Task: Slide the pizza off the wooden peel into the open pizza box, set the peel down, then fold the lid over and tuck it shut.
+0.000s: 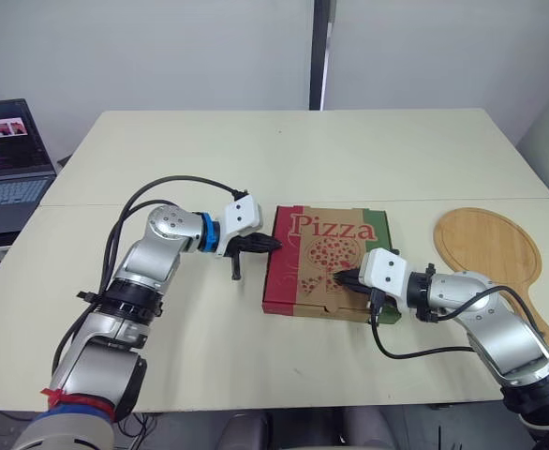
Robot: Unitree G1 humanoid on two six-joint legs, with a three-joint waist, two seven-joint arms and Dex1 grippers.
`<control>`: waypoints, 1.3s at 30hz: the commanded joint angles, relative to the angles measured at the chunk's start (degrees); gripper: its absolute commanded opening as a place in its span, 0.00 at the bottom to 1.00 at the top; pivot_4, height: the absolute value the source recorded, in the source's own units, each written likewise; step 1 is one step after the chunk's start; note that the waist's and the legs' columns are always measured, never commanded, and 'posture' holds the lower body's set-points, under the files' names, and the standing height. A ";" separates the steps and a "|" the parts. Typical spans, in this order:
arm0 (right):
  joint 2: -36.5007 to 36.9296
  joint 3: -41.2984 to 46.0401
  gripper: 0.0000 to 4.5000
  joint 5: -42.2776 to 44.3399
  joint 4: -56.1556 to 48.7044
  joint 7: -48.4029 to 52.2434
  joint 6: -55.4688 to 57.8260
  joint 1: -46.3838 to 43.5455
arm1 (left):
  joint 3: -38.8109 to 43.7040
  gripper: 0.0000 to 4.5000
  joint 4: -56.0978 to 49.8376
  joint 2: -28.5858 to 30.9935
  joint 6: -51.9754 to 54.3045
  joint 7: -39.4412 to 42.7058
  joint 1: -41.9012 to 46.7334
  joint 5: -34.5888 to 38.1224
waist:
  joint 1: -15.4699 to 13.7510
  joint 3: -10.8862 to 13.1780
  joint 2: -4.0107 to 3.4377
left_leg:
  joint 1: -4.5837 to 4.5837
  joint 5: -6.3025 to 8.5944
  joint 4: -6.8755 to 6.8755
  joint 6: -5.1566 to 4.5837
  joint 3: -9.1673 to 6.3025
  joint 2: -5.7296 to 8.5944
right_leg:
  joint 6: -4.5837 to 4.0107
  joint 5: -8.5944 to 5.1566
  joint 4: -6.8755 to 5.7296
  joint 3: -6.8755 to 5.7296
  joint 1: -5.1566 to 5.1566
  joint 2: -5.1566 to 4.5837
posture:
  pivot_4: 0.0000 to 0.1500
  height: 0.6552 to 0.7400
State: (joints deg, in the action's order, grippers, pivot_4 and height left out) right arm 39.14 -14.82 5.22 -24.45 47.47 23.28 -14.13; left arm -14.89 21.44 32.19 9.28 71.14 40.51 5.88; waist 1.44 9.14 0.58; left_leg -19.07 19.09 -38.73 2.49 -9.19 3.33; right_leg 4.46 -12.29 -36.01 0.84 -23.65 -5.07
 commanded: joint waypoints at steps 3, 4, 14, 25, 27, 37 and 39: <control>0.04 0.50 0.02 -0.39 -0.97 0.07 -0.74 -0.44 | -4.42 0.00 3.02 -0.83 0.79 1.01 -3.94 -3.37 | 0.00 -0.01 -0.01 | 0.29 0.16 0.03 -0.27 -0.01 -0.01 | 0.10 -0.07 0.03 0.00 0.31 0.00 | 1.00 1.00; 0.01 0.48 0.02 -0.45 -0.85 0.04 -0.84 -0.48 | -4.29 0.00 2.89 -0.86 0.72 1.02 -3.96 -3.21 | 0.00 -0.02 -0.01 | 0.29 0.16 0.03 -0.27 -0.01 -0.01 | 0.10 -0.07 0.03 0.00 0.31 0.00 | 1.00 1.00; -2.37 3.06 0.02 2.08 -1.73 -1.15 -1.78 -0.72 | -1.15 0.00 -6.34 -0.54 5.35 3.07 -4.49 1.90 | 0.05 0.00 0.00 | 0.25 0.16 0.02 -0.25 -0.03 -0.01 | 0.10 -0.07 0.05 0.00 0.27 -0.01 | 1.00 1.00; -3.76 7.99 0.02 6.81 -5.46 -2.11 0.03 1.48 | -2.92 0.00 -3.67 -0.99 4.29 1.85 -5.76 -1.33 | -0.03 0.00 0.00 | 0.26 0.17 0.02 -0.27 -0.02 -0.01 | 0.10 -0.07 0.04 0.01 0.27 -0.01 | 1.00 1.00; -3.86 8.35 0.02 6.87 -5.60 -2.29 -0.06 1.68 | -2.52 0.00 -4.23 -1.27 4.35 1.83 -5.64 -0.75 | -0.02 -0.01 0.00 | 0.26 0.17 0.02 -0.27 -0.01 -0.01 | 0.10 -0.07 0.04 0.01 0.27 -0.01 | 1.00 1.00; -3.91 11.72 0.02 7.91 -4.60 -4.85 0.60 0.90 | 4.78 0.00 -14.67 -0.41 12.57 0.21 -5.52 7.81 | 0.08 0.10 0.02 | 0.15 0.17 0.04 -0.27 -0.01 -0.01 | 0.10 -0.07 0.04 0.02 0.13 -0.01 | 1.00 1.00; -3.85 11.78 0.02 7.88 -4.53 -4.94 0.69 0.84 | 5.29 0.00 -16.10 0.19 13.41 -0.01 -6.06 8.45 | 0.08 0.12 0.02 | 0.14 0.17 0.04 -0.27 -0.02 -0.02 | 0.10 -0.07 0.04 0.02 0.11 -0.01 | 1.00 1.00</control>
State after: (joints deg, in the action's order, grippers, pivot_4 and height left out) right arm 34.98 -4.51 12.52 -27.55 43.14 24.19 -12.35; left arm -11.08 7.68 31.45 22.08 71.48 34.35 13.22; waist 1.52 9.25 0.60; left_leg -18.94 19.26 -38.69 2.23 -9.20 3.31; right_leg 4.55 -12.36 -35.98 0.86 -23.55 -5.08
